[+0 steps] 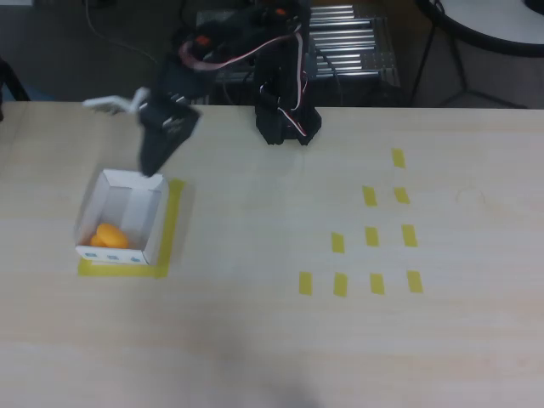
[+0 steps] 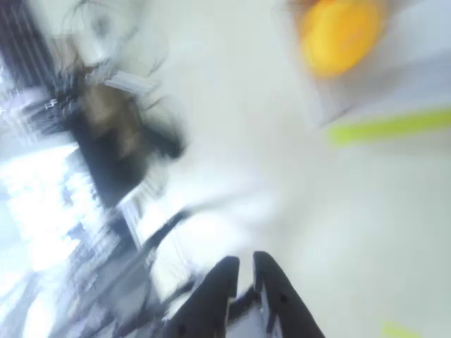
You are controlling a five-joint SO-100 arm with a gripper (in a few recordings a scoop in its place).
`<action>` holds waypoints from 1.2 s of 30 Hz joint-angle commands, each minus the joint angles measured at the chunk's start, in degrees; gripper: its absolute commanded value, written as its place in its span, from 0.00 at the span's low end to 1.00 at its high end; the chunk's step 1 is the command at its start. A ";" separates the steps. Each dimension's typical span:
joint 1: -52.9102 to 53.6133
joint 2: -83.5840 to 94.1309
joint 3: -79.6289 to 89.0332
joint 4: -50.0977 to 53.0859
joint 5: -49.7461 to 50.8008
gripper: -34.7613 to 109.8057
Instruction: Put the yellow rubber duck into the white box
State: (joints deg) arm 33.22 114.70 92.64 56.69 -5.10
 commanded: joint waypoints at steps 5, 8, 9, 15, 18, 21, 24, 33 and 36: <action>-20.83 37.62 34.54 -8.17 5.01 0.24; -25.58 48.25 48.16 -7.82 6.33 0.24; -26.37 51.68 52.38 -7.47 8.26 0.24; -29.18 66.71 68.12 -0.35 15.73 0.24; -30.67 71.10 72.25 3.25 15.91 0.24; -32.26 72.33 75.76 5.10 15.82 0.24; -32.70 73.56 78.93 5.62 15.56 0.24; -32.26 76.38 81.30 6.94 14.94 0.24; -33.13 76.38 81.30 6.94 13.97 0.24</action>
